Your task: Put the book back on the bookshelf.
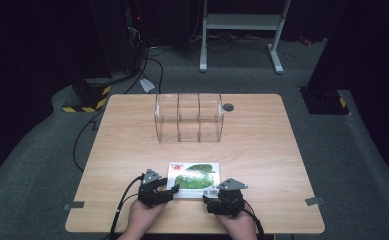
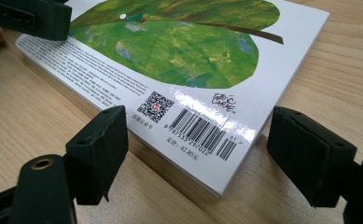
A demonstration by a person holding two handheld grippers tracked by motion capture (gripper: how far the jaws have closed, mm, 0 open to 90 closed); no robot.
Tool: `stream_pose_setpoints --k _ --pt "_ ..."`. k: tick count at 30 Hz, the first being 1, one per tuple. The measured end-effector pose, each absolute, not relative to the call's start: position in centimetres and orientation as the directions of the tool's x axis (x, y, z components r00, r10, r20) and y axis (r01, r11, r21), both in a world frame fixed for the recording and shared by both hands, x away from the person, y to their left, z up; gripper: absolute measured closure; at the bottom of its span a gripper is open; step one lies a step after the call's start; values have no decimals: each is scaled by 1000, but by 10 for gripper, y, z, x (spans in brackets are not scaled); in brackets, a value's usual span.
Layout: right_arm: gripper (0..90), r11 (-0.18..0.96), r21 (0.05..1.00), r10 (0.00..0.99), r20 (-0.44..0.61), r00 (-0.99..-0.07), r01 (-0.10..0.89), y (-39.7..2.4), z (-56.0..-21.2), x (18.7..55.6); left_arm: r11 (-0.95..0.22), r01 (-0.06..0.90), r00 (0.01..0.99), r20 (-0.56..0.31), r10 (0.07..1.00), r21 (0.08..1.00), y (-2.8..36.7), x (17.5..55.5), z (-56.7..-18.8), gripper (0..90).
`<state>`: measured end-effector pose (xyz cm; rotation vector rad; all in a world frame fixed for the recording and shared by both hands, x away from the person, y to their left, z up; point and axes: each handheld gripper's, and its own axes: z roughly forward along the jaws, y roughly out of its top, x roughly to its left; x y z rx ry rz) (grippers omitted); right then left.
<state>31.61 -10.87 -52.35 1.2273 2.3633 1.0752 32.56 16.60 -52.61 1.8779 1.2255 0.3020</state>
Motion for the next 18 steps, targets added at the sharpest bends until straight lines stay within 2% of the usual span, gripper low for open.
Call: stream_pose_setpoints --k 8,18 --pt "193 362 719 789 102 -606 593 -109 -523 316 -118 609 494 -259 830 784 171 322 -518 422" --pt "160 362 717 784 110 -610 595 -108 -524 317 -111 554 518 -237 822 825 172 316 -507 431"
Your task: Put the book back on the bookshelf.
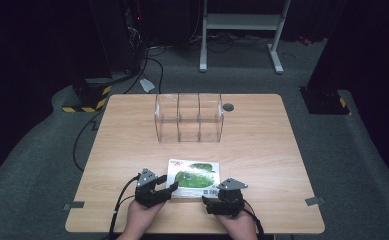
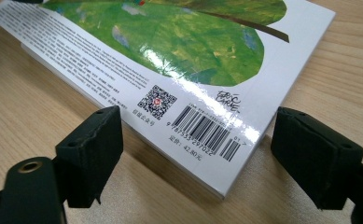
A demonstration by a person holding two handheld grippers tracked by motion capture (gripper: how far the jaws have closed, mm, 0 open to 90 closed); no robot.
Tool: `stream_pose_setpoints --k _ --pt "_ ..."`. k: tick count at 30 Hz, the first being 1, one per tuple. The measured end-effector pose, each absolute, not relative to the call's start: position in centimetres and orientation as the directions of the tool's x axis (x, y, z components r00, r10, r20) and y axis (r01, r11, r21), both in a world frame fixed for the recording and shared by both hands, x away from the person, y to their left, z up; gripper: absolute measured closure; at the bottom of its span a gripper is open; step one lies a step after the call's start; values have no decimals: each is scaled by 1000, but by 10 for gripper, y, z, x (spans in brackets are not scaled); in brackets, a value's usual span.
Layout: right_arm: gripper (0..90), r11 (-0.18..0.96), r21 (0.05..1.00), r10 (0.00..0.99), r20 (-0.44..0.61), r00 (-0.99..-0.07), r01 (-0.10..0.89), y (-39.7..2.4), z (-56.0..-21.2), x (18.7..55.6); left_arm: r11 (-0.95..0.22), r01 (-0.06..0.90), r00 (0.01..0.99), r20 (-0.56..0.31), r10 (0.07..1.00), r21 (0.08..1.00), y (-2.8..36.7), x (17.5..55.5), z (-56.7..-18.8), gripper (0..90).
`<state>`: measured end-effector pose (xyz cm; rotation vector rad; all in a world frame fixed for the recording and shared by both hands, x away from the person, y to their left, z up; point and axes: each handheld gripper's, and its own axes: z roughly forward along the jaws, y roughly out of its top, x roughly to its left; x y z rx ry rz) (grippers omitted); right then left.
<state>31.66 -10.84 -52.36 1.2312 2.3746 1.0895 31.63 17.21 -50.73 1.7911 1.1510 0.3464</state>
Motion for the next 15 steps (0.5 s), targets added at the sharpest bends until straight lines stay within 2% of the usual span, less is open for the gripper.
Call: stream_pose_setpoints --k 5,15 --pt "135 382 718 773 97 -627 582 -108 -524 317 -99 528 533 -238 812 843 173 314 -501 434" --pt "149 393 712 779 77 -622 581 -106 -524 315 -94 496 552 -230 802 863 172 310 -494 439"
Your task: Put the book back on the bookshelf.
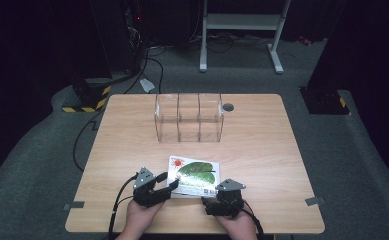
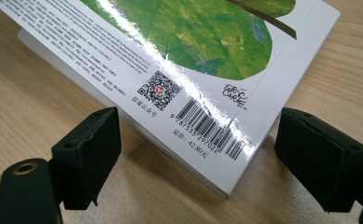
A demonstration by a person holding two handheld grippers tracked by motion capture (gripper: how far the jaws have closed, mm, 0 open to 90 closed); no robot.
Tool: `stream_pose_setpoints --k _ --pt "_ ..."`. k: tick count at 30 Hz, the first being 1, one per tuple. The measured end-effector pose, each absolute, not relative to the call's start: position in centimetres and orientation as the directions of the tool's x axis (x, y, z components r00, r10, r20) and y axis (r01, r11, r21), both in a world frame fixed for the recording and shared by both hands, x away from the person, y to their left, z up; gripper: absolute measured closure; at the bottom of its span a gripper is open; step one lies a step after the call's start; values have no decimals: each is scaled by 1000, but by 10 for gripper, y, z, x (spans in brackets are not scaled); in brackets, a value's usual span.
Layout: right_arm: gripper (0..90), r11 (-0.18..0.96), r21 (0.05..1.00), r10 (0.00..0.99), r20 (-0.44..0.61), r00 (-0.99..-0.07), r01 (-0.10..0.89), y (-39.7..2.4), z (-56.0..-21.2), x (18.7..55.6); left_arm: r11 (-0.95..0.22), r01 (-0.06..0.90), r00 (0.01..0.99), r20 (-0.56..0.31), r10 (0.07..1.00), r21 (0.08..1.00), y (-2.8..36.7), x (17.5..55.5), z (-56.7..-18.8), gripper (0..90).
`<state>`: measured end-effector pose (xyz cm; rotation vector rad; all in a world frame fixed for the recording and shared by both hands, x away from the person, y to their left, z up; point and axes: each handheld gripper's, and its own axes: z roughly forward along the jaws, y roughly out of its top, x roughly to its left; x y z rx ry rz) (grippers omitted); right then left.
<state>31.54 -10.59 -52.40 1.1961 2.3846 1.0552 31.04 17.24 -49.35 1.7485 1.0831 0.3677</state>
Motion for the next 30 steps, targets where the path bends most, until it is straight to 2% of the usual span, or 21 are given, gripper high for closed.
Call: stream_pose_setpoints --k 12,25,30 --pt "239 364 725 796 84 -599 585 -108 -524 315 -88 522 546 -254 798 848 176 316 -498 436" --pt "244 367 725 798 77 -598 583 -108 -524 314 -54 630 528 -375 762 775 176 341 -512 407" --pt "244 379 727 796 60 -603 573 -107 -524 314 -80 634 546 -372 751 769 171 344 -514 411"
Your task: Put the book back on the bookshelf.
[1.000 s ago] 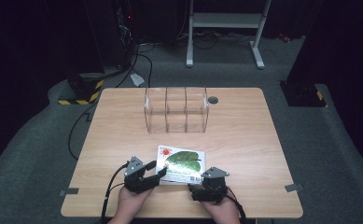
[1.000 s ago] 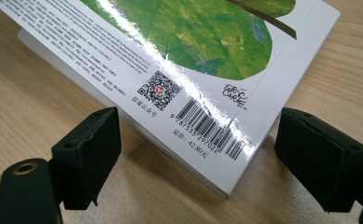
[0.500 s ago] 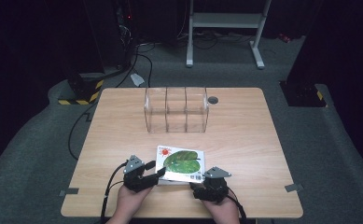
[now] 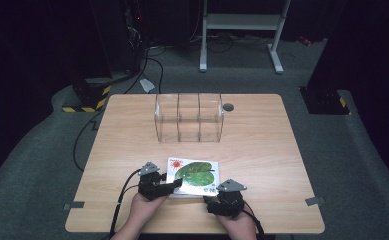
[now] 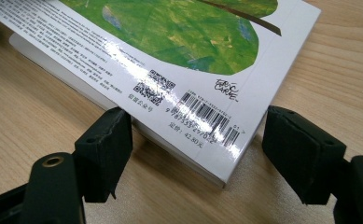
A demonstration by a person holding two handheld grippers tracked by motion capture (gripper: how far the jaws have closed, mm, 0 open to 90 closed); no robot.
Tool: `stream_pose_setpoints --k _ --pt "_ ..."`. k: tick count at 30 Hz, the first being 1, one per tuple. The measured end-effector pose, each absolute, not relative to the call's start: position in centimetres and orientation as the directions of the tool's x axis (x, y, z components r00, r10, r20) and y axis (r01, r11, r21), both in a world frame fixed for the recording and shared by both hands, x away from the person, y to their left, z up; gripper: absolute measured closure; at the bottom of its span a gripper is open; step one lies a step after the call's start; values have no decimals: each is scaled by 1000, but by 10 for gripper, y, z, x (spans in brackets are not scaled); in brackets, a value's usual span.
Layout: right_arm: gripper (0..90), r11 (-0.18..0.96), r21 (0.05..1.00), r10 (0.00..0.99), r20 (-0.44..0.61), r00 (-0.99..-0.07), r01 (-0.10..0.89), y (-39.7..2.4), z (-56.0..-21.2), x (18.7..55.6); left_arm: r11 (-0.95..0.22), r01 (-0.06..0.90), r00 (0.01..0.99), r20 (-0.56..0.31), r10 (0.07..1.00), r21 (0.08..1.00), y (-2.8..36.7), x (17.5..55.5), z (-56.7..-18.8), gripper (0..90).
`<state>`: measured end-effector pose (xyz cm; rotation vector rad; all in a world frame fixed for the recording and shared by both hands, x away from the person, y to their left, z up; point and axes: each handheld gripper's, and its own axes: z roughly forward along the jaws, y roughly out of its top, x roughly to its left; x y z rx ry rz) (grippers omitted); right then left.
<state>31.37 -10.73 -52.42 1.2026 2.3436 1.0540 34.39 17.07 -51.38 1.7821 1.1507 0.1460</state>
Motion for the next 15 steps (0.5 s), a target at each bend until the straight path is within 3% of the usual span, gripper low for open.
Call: stream_pose_setpoints --k 15 --pt "252 344 728 781 129 -611 593 -116 -520 311 -162 601 590 -298 750 783 175 342 -513 516"
